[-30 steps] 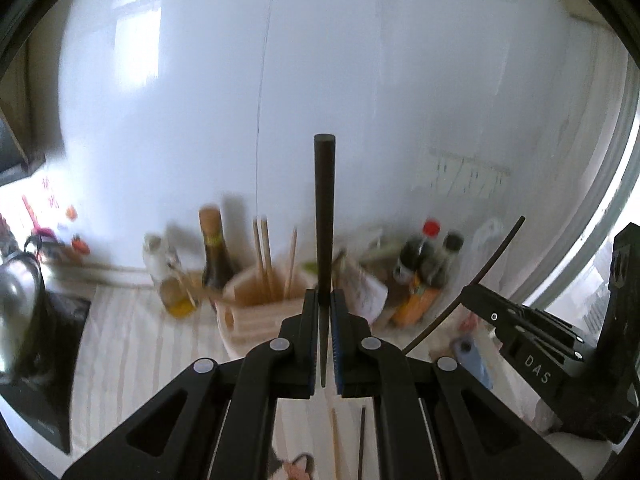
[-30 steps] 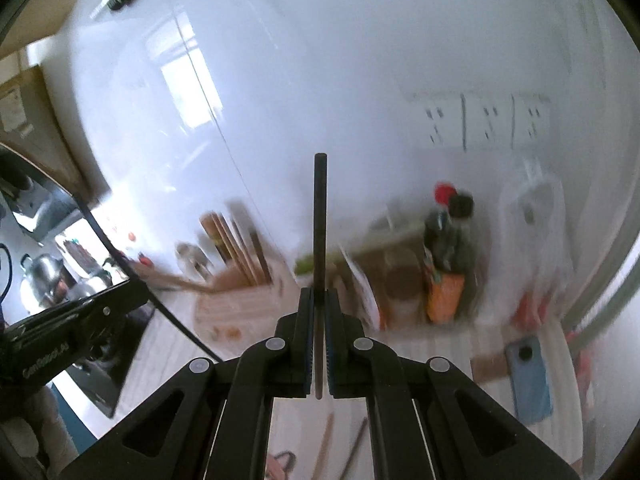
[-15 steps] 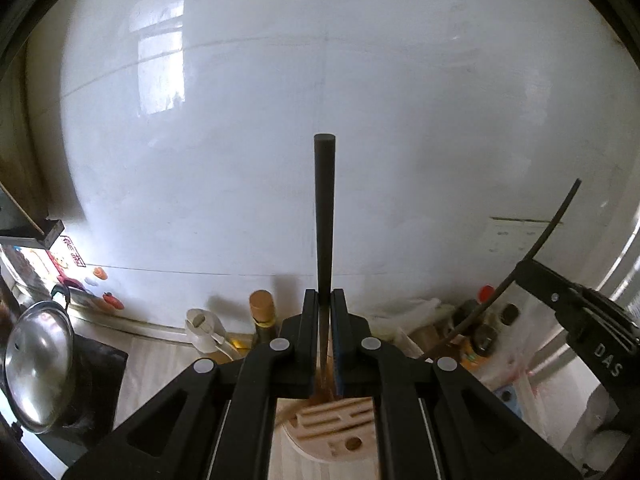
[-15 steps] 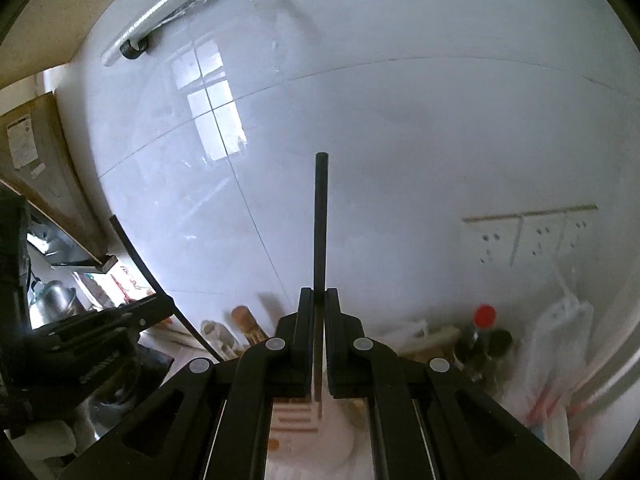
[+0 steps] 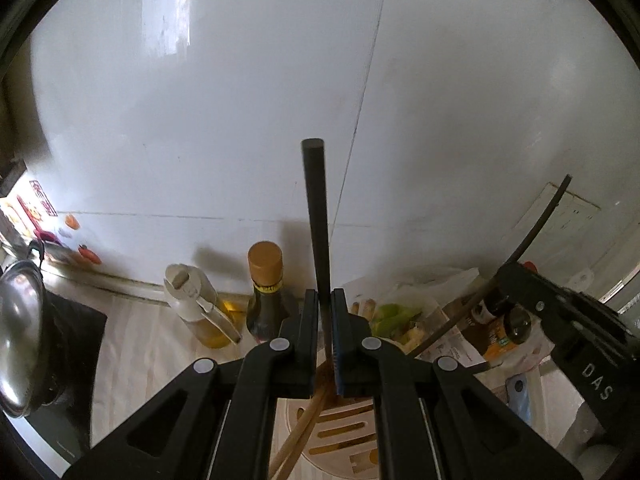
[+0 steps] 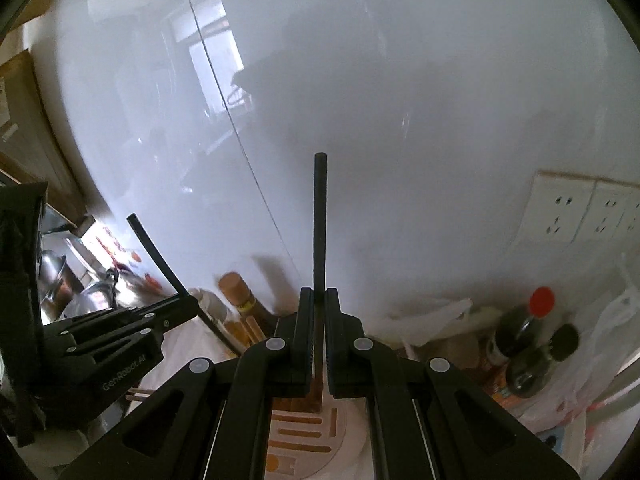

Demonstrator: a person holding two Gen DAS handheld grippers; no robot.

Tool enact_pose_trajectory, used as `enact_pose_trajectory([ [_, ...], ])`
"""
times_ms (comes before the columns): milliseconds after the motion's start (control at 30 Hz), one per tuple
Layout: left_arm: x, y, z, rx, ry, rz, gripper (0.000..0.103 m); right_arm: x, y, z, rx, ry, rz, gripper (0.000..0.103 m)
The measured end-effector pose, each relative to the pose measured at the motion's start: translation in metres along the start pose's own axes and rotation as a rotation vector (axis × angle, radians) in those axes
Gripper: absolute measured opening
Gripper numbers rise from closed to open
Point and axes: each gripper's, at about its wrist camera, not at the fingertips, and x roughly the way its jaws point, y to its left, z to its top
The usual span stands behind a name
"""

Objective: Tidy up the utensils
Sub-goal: 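Lower both dark chopsticks into the holder slots and open both tools, then move both open tools back down over the remaining chopsticks on the mat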

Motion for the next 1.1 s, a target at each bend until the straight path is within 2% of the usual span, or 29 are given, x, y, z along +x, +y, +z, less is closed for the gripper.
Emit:
enact_pose_trajectory([
  [133,0.001,0.003,0.001,-0.017,0.009,0.000,0.005,0.017,-0.001,-0.005,0.006,0.078,0.032,0.005],
  [233,-0.007,0.004,0.002,-0.034,0.001,0.001,0.017,0.028,-0.006,-0.008,0.023,0.138,0.056,0.007],
  [267,-0.011,0.004,0.003,-0.037,-0.011,0.012,0.033,0.028,-0.007,-0.009,0.025,0.142,0.059,0.013],
  [300,-0.016,0.004,0.003,-0.039,-0.026,0.031,0.060,0.026,-0.007,-0.010,0.029,0.142,0.061,0.024],
  [367,-0.026,0.007,0.002,-0.047,-0.059,0.062,0.082,0.021,-0.010,-0.011,0.040,0.131,0.056,0.031],
  [467,-0.042,0.012,-0.004,-0.055,-0.095,0.096,0.085,0.004,-0.016,-0.013,0.053,0.102,0.040,0.034],
  [567,-0.053,0.013,-0.017,-0.046,-0.115,0.122,0.103,-0.015,-0.023,-0.022,0.071,0.079,0.001,0.051],
  [700,-0.068,0.015,-0.052,-0.036,-0.142,0.168,0.103,-0.042,-0.034,-0.046,0.088,0.062,-0.072,0.073],
  [867,-0.066,0.013,-0.100,-0.013,-0.102,0.181,0.103,-0.055,-0.052,-0.099,0.129,0.127,-0.133,0.075],
  [967,-0.050,0.010,-0.136,0.001,-0.029,0.193,0.103,-0.047,-0.067,-0.144,0.179,0.226,-0.171,0.075],
  [1100,-0.009,0.006,-0.189,0.036,0.108,0.254,0.103,-0.017,-0.084,-0.213,0.247,0.396,-0.200,0.075],
])
